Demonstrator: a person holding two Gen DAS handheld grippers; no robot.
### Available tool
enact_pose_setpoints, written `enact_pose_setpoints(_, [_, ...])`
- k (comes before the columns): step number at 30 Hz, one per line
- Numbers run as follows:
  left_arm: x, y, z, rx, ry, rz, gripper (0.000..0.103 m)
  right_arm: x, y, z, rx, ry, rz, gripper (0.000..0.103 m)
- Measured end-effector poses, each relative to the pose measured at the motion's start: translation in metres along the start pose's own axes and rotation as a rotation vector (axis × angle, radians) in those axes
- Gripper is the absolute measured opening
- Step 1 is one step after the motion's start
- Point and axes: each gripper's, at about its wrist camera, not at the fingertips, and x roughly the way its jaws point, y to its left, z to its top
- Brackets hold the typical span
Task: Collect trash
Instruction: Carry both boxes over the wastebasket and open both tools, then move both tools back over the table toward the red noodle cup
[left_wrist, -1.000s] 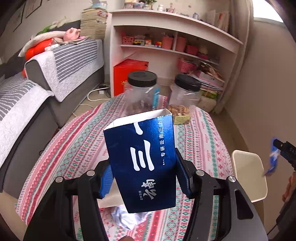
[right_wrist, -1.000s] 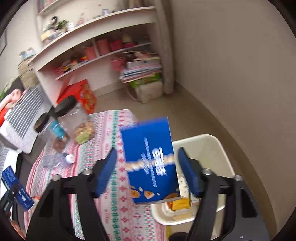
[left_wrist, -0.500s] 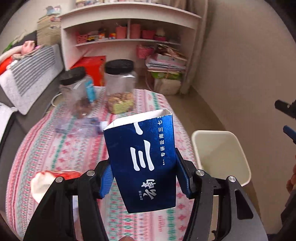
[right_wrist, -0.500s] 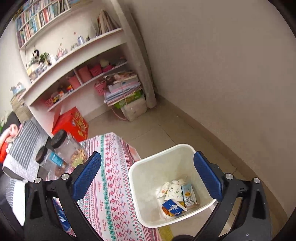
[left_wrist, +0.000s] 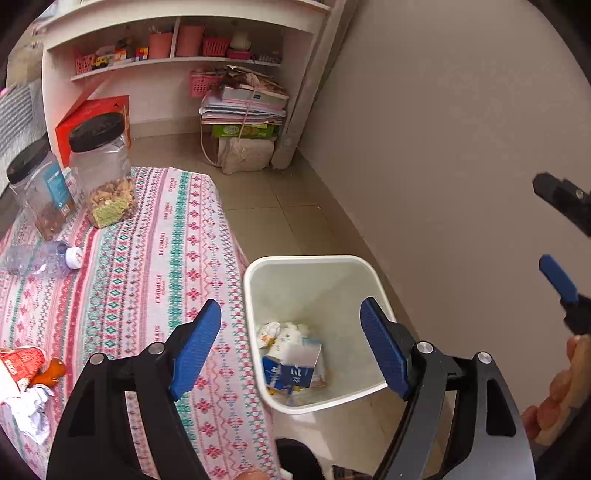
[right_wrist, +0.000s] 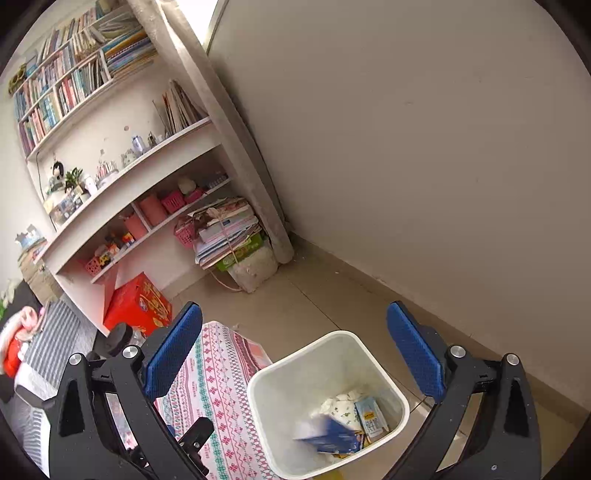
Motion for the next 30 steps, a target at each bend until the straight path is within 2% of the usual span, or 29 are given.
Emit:
enact_pose_setpoints(6, [-0.014,0.025,-0.009,0.042,-0.021,0.106,0.081,0.003,0.027,-0.012,-0.094,0.034,0.011,0.096])
enact_pose_setpoints(13, [-0.037,0.068,-0.028,0.092,-0.023,0.261,0.087,0.018,0.081,-0.046,-0.277,0.149,0.049,0.096])
enact_pose_setpoints(20, [-0.05,0.135,-0.041,0.024,0.041,0.375,0.087,0.025,0.134,-0.081,-0.418,0.227,0.097,0.096])
enact_pose_setpoints(26, [-0.06,0.189,-0.051,0.064,0.12,0.503,0.087,0.03,0.174,-0.108,-0.522,0.275,0.13,0.096])
enact_pose_setpoints(30, [-0.063,0.23,-0.056,0.049,0.215,0.523,0.087,0.037,0.197,-0.131,-0.571,0.335,0.146,0.096])
